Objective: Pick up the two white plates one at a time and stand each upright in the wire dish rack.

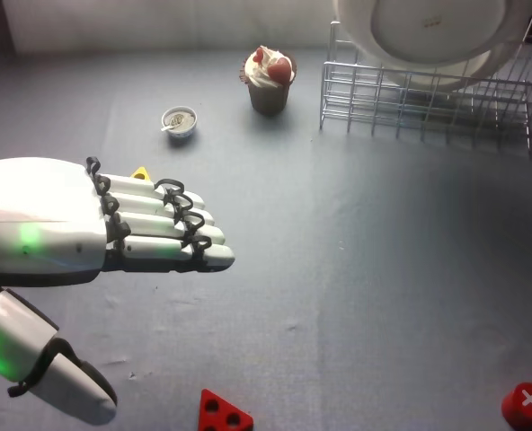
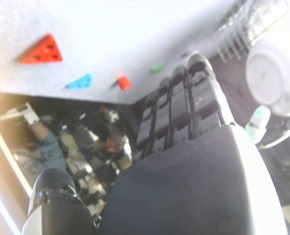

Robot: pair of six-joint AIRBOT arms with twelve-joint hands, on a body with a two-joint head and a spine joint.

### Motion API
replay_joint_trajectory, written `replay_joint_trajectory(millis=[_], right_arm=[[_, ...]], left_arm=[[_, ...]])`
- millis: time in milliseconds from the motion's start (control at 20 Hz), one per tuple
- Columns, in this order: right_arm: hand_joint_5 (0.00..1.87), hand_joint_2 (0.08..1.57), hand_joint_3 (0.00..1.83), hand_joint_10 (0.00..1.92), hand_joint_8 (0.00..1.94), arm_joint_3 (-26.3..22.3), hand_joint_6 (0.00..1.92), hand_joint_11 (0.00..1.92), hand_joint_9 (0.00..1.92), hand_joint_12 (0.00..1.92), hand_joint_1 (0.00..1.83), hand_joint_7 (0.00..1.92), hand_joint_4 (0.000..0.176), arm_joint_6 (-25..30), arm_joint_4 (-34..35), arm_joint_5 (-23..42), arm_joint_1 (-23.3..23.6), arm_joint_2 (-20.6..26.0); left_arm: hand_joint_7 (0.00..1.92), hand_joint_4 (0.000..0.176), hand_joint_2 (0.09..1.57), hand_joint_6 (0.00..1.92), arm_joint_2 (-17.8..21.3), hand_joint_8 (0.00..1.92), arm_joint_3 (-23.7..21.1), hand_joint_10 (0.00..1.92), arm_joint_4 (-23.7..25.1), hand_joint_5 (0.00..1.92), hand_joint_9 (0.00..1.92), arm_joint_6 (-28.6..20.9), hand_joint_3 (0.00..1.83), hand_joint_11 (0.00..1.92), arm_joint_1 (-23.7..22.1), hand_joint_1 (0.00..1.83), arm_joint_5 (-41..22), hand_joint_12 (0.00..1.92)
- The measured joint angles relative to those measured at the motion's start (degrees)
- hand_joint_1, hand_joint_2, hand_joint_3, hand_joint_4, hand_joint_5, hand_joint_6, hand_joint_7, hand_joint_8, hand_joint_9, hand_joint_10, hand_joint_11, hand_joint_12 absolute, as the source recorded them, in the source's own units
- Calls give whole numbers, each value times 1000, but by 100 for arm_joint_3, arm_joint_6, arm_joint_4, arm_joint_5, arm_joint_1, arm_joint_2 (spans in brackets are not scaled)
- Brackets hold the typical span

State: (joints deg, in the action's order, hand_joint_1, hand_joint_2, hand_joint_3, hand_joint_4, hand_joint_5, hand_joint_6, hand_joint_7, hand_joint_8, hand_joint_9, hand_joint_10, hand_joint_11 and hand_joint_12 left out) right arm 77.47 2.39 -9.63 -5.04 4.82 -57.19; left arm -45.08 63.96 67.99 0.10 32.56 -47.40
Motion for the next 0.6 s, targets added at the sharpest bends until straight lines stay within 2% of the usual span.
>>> replay_joint_trajectory(millis=[150, 300, 350, 400, 450, 500, 550, 600], right_arm=[[958, 1028, 0, 443, 421, 111, 890, 1008, 1289, 1309, 1503, 1184, 0, -2, -4, 2, -13, -42], [961, 1030, 0, 493, 475, 236, 912, 1033, 1254, 1273, 1502, 1149, 0, 2, -2, -2, -87, -74], [975, 1032, 3, 630, 525, 275, 928, 1131, 1255, 733, 1421, 1160, 0, 7, 2, 9, -127, -85], [950, 1049, 0, 747, 576, 341, 977, 1208, 1210, 454, 1401, 1136, 0, 11, -2, -2, -153, -109], [946, 1053, 0, 782, 601, 387, 1000, 1261, 1191, 305, 1396, 1121, 0, 7, -9, -9, -199, -125], [950, 1038, 3, 627, 511, 457, 919, 1073, 1207, 1096, 1480, 1142, 0, 9, -4, -17, -216, -153], [947, 1037, 2, 588, 495, 496, 915, 1030, 1209, 1263, 1496, 1147, 0, 7, -7, -37, -229, -175], [923, 1048, 0, 609, 563, 538, 950, 990, 1191, 1338, 1499, 1115, 0, 9, -4, -33, -234, -203]], left_arm=[[72, 0, 895, 7, 26, 6, -103, 3, -2, 59, 81, 0, 0, 134, 0, 5, -7, 19], [98, 0, 898, 7, 26, 10, -125, 8, 9, 74, 106, 0, 0, 136, 0, 26, -33, 17], [105, 0, 901, 10, 26, 12, -122, 9, -2, 81, 110, 0, 1, 134, 0, 26, -33, 16], [88, 0, 902, 1, 26, 3, -122, 2, -9, 62, 96, 0, 2, 127, 2, 23, -33, 12], [71, 0, 904, 0, 26, 0, -122, 0, -28, 39, 83, 0, 2, 121, 2, 9, -42, 9], [79, 0, 902, 5, 26, 4, -122, 3, -85, 47, 87, 0, 1, 121, 2, 4, -46, 9], [80, 0, 903, 7, 26, 5, -122, 3, -120, 52, 88, 0, 2, 121, 0, 2, -48, 9], [86, 0, 906, 10, 26, 6, -122, 5, -142, 62, 94, 0, 2, 128, 0, 18, -57, 11]])
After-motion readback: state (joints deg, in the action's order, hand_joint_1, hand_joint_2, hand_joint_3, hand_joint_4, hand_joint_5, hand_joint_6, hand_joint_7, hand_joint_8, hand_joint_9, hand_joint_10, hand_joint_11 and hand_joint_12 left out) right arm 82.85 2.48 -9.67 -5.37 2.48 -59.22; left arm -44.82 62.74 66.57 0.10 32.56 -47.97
